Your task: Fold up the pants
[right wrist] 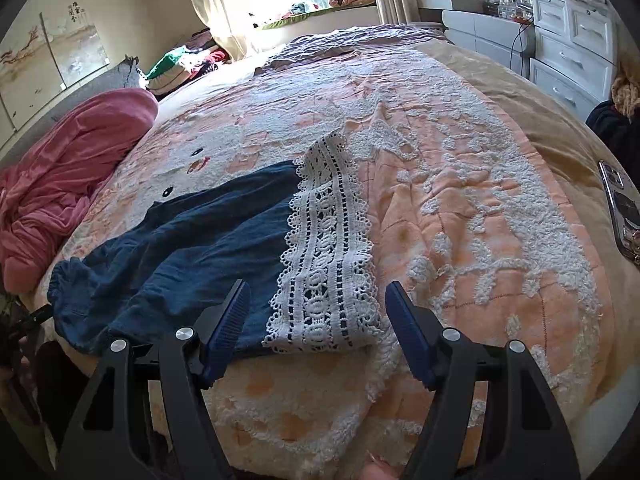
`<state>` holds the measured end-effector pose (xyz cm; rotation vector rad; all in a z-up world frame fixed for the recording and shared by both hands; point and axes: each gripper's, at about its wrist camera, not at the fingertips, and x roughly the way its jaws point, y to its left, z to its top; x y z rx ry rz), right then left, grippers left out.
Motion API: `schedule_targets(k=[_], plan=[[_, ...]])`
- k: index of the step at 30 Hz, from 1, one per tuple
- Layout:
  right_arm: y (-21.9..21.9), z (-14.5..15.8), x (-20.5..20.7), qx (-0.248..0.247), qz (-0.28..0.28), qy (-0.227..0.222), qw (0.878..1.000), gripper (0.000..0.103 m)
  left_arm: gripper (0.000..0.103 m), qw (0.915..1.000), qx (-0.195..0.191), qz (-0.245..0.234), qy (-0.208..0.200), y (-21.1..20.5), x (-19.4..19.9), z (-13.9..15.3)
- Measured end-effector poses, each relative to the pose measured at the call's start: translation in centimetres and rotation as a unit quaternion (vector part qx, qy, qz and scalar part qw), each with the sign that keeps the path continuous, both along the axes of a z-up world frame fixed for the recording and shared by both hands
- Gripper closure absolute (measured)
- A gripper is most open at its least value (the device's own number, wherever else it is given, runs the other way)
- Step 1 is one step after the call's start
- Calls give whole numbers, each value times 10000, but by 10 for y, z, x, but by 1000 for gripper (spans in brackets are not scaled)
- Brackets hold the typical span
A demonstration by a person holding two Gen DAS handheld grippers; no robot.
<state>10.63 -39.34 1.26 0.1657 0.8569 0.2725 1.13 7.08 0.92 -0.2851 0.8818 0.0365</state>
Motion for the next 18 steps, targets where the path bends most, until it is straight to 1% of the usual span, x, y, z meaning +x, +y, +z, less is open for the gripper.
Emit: schedule_targets(k=[2, 5, 8, 11, 12, 13, 16, 18], plan=[[-1, 1, 0, -72, -28, 14, 10000, 35, 33, 9999, -101, 109, 37, 6, -3, -3], [-6, 1, 3, -173, -103, 66, 9998, 35, 33, 9996, -131, 241, 116, 11, -4, -7], [-16, -3, 8, -92, -208, 255, 9994, 36, 33, 9989, -190, 388, 202, 13, -2, -12], [-16, -9, 13, -28, -62, 423, 9991, 45, 32, 9991, -50, 365, 225, 6, -1, -12], [-15, -12, 14, -7, -33, 496, 9988, 50, 32, 9990, -60, 372, 237, 5, -1, -13], [-14, -14, 17, 19, -6, 555, 9985, 53, 32, 9989, -102, 397, 239, 4, -2, -14], [-10, -18, 22, 93, 53, 645, 9979, 54, 32, 9984, -108, 489, 256, 4, -8, -14], [-9, -23, 25, 182, 115, 748, 9970, 54, 32, 9978, -189, 556, 300, 6, -11, -15]])
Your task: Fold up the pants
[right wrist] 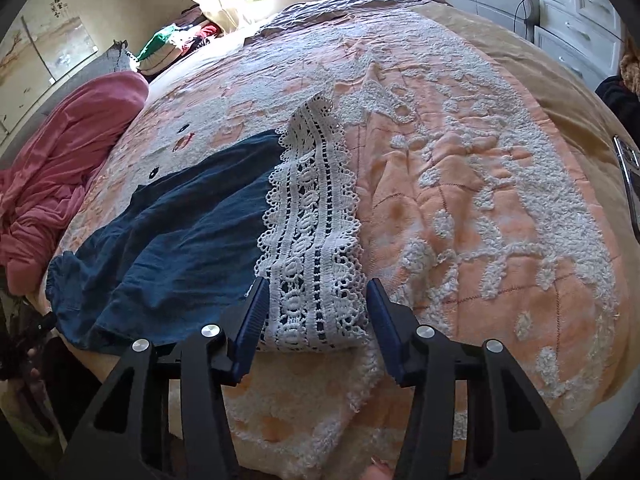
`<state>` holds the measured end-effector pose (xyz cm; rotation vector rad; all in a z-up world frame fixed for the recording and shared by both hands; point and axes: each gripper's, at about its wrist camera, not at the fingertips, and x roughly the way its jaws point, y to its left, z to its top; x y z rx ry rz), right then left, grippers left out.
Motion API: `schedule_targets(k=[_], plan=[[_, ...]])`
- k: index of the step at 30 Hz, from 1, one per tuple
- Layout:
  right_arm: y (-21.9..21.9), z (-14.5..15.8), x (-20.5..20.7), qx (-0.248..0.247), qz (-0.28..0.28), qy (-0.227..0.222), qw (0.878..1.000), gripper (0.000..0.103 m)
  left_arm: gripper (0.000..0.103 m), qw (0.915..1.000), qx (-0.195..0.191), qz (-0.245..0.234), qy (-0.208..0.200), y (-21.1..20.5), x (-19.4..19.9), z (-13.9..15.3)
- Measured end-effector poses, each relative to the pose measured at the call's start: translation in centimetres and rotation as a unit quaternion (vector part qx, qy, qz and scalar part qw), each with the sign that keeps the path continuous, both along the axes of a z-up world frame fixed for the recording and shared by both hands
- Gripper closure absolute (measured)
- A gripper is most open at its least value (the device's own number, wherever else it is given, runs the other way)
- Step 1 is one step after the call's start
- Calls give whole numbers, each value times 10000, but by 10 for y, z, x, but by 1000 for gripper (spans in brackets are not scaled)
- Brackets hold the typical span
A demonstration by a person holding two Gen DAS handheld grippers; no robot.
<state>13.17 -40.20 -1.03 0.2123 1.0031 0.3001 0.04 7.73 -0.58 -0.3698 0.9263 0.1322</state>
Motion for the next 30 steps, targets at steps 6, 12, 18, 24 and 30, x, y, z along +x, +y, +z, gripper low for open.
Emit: schedule_targets(k=[6, 12, 18, 24, 30], plan=[[0, -13, 9, 253, 108, 334, 9991, 57, 32, 9994, -296, 125, 89, 2, 2, -10], [14, -6, 1, 59, 437, 181, 9989, 78, 49, 9993, -263, 261, 9, -2, 10, -16], [29, 10, -9, -1072, 793, -234, 9908, 81, 81, 9989, -246, 391, -96, 14, 10, -12], [14, -11, 1, -799, 574, 187, 9950, 80, 63, 9986, -253, 456, 36, 19, 1, -22], [6, -12, 1, -516, 282, 189, 9981, 76, 56, 9985, -126, 534, -2, 19, -6, -18]])
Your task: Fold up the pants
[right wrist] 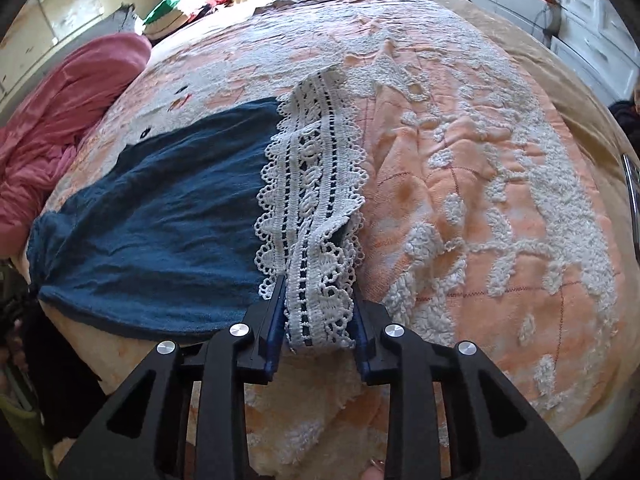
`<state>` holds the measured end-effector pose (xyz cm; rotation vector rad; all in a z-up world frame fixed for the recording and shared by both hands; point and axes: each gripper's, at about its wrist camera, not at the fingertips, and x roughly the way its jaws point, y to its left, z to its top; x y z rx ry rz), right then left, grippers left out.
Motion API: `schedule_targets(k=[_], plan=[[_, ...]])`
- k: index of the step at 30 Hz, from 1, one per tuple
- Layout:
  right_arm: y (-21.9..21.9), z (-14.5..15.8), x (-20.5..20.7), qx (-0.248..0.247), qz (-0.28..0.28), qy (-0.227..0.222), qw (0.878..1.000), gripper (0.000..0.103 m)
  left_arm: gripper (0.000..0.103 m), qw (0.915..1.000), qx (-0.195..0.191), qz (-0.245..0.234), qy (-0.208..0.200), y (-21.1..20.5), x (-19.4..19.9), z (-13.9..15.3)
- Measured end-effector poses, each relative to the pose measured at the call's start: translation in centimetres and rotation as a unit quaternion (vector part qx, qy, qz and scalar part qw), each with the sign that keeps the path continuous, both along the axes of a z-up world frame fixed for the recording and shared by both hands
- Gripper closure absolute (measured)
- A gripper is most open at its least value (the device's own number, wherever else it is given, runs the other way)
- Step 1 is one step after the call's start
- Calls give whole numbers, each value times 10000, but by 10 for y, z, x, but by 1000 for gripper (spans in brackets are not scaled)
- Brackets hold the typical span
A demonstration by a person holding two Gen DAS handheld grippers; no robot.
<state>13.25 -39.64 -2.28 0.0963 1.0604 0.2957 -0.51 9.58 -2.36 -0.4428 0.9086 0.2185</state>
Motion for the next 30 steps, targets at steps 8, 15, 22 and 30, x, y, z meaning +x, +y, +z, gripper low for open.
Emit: schedule_targets(k=[8, 15, 22, 30], plan=[[-12, 13, -15, 254, -648, -419, 9967, 60, 52, 9999, 103, 6, -111, -1, -15, 15], [-20, 45, -40, 314, -929, -1421, 9850, 49, 52, 9971, 508, -239, -520, -24, -21, 53], [47, 52, -49, -269, 85, -1831, 9827, 49, 43, 9897, 706, -1049, -678, -82, 23, 66], [61, 11, -31, -411, 228, -753, 9961, 49, 39, 9807, 1127, -1589, -159, -141, 73, 25]])
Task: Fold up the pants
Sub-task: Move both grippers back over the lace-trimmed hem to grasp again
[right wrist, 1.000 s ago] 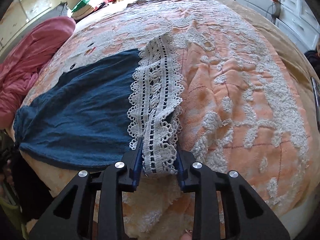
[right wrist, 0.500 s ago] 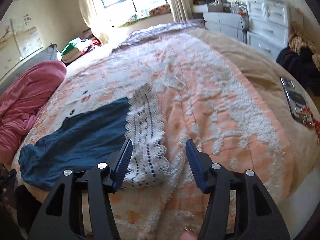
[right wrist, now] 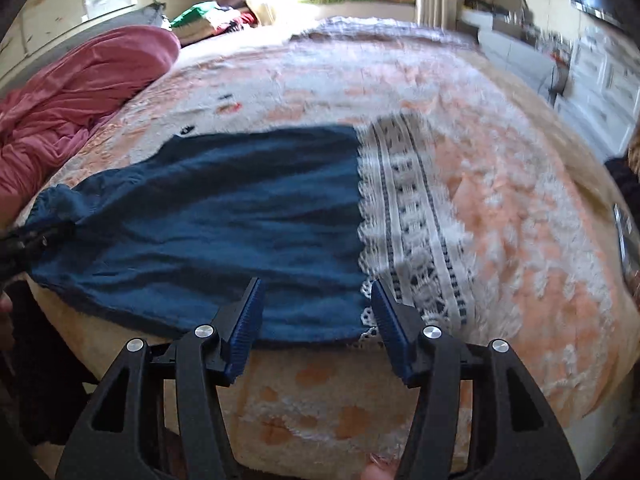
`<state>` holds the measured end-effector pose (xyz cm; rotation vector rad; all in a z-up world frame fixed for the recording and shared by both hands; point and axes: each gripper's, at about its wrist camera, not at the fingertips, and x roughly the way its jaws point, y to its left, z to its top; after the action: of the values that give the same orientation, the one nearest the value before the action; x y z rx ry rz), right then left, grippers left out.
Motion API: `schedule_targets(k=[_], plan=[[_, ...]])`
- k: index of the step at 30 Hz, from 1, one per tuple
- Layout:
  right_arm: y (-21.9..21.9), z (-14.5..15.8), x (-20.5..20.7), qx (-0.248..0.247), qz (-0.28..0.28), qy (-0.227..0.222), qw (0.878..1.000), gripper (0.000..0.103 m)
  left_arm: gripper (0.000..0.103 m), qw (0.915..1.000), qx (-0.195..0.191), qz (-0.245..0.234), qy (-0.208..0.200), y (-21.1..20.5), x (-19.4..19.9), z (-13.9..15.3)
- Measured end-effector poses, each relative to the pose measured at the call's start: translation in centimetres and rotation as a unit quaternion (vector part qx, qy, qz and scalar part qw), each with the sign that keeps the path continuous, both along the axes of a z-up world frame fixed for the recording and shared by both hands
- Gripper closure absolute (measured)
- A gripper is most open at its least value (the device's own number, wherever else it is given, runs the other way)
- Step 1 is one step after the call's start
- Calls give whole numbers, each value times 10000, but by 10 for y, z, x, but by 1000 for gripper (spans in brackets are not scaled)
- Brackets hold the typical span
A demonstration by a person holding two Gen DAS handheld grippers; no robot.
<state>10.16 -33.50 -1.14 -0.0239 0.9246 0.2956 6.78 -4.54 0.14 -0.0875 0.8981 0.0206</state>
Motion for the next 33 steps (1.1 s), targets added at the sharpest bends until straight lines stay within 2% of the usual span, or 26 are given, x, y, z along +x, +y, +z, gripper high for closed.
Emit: schedule_targets(k=[4, 8, 10, 12, 14, 19, 22, 26, 31, 33], plan=[[-12, -3, 1, 321, -175, 156, 9992, 49, 38, 9990, 372, -93, 223, -8, 0, -27], [-18, 6, -8, 544, -237, -48, 9982, 48, 34, 9984, 533, -160, 64, -11, -3, -32], [-31, 16, -17, 778, -484, -345, 9952, 41, 34, 9989, 442, -143, 82, -10, -3, -30], [-45, 21, -23, 953, -794, -527, 9909, 40, 30, 9996, 201, -168, 73, -9, -4, -20], [-59, 22, -27, 1127, -1089, -581, 9859, 40, 27, 9995, 66, -289, -55, -13, -6, -8], [-87, 18, -29, 1461, -1692, -502, 9734, 40, 13, 9958, -172, -801, -402, -35, -1, 26], [-84, 17, -28, 1406, -1616, -456, 9757, 40, 10, 9926, -185, -1108, -462, -54, 16, 41], [-75, 14, -23, 1359, -1321, -372, 9812, 40, 10, 9867, -30, -1530, -554, -85, 43, 54], [-71, 10, -6, 1417, -1006, -150, 9847, 38, 10, 9723, -99, -2286, -484, -125, 93, 61], [-73, 7, 3, 1372, -1061, -28, 9848, 38, 10, 9668, -11, -2520, -414, -141, 112, 56]])
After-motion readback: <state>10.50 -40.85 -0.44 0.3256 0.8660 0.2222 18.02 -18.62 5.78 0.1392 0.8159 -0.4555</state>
